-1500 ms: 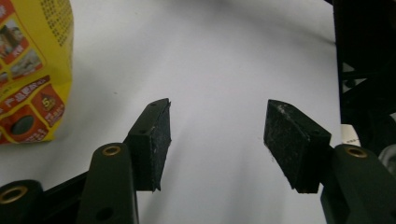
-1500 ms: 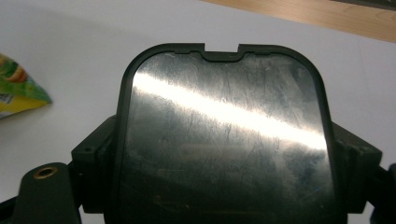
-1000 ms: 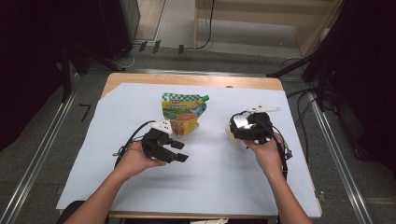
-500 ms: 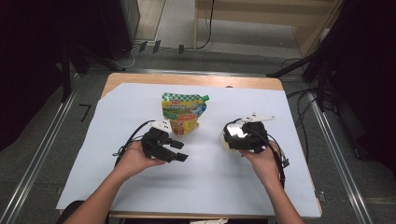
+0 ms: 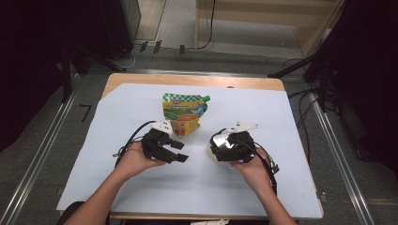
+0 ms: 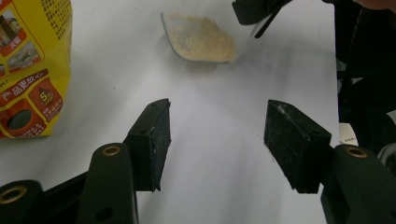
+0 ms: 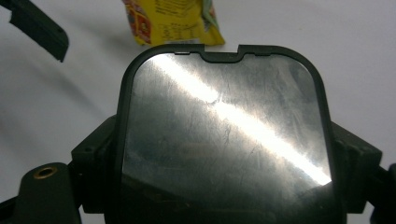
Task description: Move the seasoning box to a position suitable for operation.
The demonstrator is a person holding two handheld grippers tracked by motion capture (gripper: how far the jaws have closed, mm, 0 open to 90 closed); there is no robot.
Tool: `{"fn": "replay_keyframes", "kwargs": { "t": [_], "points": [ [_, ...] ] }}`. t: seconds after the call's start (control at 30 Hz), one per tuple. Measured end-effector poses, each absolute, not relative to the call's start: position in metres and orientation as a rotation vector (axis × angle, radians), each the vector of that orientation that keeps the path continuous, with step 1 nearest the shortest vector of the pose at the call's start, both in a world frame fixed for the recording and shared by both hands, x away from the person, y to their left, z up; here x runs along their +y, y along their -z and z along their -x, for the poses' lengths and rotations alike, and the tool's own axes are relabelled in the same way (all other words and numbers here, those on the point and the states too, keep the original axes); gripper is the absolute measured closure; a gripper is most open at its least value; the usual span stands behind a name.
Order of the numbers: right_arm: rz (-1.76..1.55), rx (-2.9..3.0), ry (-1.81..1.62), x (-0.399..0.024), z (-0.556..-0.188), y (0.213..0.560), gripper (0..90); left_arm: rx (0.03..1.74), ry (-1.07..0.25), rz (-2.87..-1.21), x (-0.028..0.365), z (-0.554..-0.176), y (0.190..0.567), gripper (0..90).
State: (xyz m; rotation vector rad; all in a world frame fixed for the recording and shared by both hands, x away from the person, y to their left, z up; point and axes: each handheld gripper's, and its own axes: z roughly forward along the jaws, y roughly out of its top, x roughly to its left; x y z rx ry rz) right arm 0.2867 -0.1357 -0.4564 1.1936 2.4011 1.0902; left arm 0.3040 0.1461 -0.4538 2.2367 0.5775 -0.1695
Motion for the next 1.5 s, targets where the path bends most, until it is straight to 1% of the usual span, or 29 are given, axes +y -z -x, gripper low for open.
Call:
{"fn": "replay_keyframes", "kwargs": {
  "t": [0.43,0.83,1.03,1.13,1.5],
  "points": [
    [-1.092,2.509,-1.106,-0.107,-0.275,0.463,16.9,0.57,0.166,-2.244,0.146,-0.304,0.454,42.8],
    [-1.003,2.509,-1.096,-0.098,-0.27,0.469,16.6,0.565,0.171,-2.245,0.145,-0.303,0.454,42.7],
    [-1.01,2.513,-1.101,-0.098,-0.27,0.469,15.8,0.567,0.17,-2.245,0.146,-0.304,0.454,42.5],
    [-1.012,2.522,-1.112,-0.1,-0.271,0.467,13.5,0.564,0.171,-2.244,0.145,-0.303,0.454,42.5],
    [-1.036,2.511,-1.172,-0.118,-0.263,0.444,13.4,0.559,0.172,-2.251,0.145,-0.304,0.455,42.5]
  ]
}}
